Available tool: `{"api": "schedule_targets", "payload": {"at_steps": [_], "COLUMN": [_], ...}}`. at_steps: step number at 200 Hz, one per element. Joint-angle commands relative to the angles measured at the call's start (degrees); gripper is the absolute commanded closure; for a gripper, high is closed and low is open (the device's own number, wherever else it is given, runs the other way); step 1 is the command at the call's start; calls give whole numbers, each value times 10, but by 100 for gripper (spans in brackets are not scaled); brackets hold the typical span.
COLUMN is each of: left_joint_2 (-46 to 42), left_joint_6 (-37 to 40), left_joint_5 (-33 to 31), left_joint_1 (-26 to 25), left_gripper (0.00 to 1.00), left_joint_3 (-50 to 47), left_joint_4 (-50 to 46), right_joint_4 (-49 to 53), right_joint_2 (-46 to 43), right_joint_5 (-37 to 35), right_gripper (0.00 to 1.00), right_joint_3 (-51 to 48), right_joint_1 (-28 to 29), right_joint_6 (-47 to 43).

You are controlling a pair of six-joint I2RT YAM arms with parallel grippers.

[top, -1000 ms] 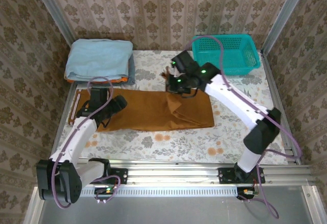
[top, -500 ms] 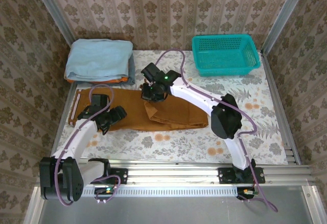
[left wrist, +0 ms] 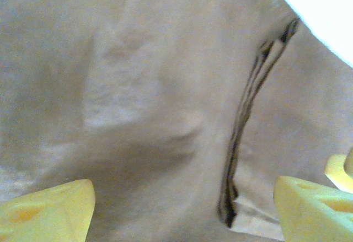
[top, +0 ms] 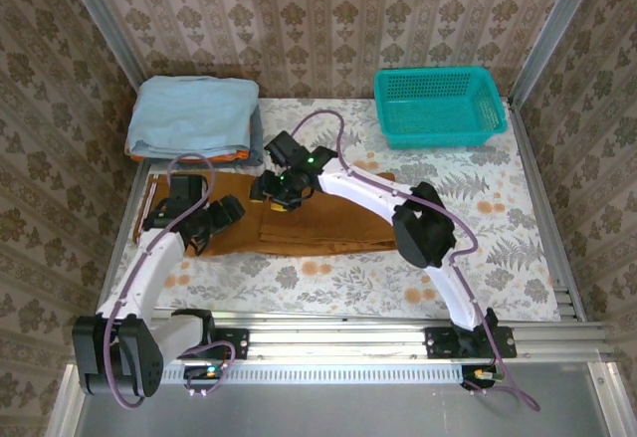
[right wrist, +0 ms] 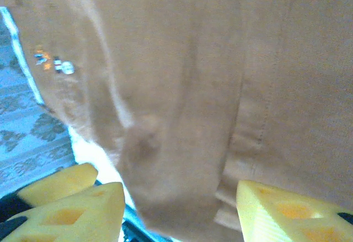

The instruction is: Fold and stack the trousers

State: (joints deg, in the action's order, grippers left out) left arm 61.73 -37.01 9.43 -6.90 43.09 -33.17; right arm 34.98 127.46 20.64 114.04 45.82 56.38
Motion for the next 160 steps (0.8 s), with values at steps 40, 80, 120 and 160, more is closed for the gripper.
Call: {"api": "schedule_targets", "payload": {"at_steps": [40, 80, 120, 160], "left_joint_2": [115, 249, 344, 363], "left_joint_6": [2, -10, -59, -101], "left_joint_5": [-9, 31, 36, 23], "left_joint_1": [-151, -225, -225, -206], "left_gripper": [19, 20, 24, 28], "left_joint_3": [119, 181, 124, 19], "left_joint_4": [35, 124, 240, 290], "right_joint_4": [41, 18, -88, -116], "right_joint_2": [-309, -397, -339, -242], "right_joint_5": [-51, -18, 66, 48], "right_gripper": [92, 100, 100, 100], "right_joint_3": [-263, -439, -523, -568], "right_joint_1": [-150, -278, -309, -324], "right_joint_6": [-123, -175, -166, -166]}}
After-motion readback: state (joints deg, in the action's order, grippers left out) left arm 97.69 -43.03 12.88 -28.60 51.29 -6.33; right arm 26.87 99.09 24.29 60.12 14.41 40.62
